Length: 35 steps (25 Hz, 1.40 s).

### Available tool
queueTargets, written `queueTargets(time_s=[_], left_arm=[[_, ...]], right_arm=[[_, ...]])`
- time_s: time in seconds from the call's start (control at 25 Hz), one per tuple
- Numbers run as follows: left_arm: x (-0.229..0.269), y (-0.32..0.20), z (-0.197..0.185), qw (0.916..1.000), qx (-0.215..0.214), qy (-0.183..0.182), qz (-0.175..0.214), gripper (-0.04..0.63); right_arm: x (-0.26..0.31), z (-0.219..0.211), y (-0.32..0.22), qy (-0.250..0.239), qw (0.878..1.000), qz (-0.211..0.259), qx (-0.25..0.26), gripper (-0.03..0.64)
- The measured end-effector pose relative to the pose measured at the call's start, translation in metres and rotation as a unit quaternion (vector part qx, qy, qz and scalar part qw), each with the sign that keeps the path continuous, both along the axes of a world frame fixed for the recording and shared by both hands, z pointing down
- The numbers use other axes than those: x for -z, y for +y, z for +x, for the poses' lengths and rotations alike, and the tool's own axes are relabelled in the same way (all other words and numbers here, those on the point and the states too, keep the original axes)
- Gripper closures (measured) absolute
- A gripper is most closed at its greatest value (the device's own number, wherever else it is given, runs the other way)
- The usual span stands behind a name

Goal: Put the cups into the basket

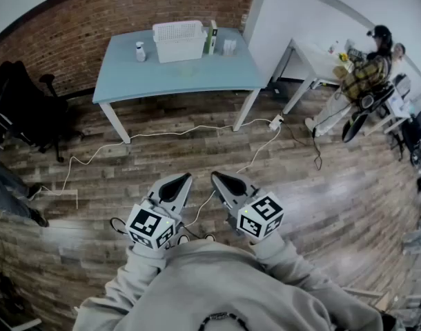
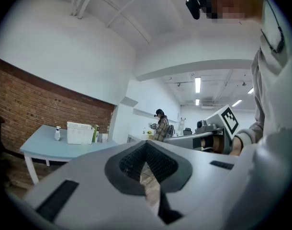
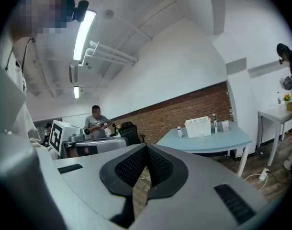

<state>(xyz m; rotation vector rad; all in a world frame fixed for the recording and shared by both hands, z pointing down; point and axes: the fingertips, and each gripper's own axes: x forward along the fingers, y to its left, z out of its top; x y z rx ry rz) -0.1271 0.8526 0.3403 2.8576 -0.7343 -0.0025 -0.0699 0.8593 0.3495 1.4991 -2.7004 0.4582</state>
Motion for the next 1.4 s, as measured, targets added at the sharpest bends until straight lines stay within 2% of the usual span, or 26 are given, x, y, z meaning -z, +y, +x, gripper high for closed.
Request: queueTargets(time_s=[0.4, 0.64, 1.08, 1.4], left_arm=[[0.0, 0.001, -0.001, 1.0, -0.004, 0.004, -0.008, 0.597], [0.011, -0.002, -0.005, 0.9999, 0.005, 0.014, 0.001, 0.597], [0.006, -0.008, 0.013, 0.9999, 0.008, 0.013, 0.001, 0.597], [0.012, -0.014, 0.03, 0.9993, 0.035, 0.009, 0.009, 0.597]], right_arm=[[0.002, 0.008, 0.003, -0.016, 1.0, 0.007, 0.0, 0.606], [0.007, 0.017, 0.0, -0.019, 1.0, 0.016, -0.005, 0.606], [0.006, 0.033, -0.003, -0.029, 0.999, 0.014, -0.001, 0.606], [0.007, 0.06, -0.005, -0.028, 0.999, 0.024, 0.002, 0.606]])
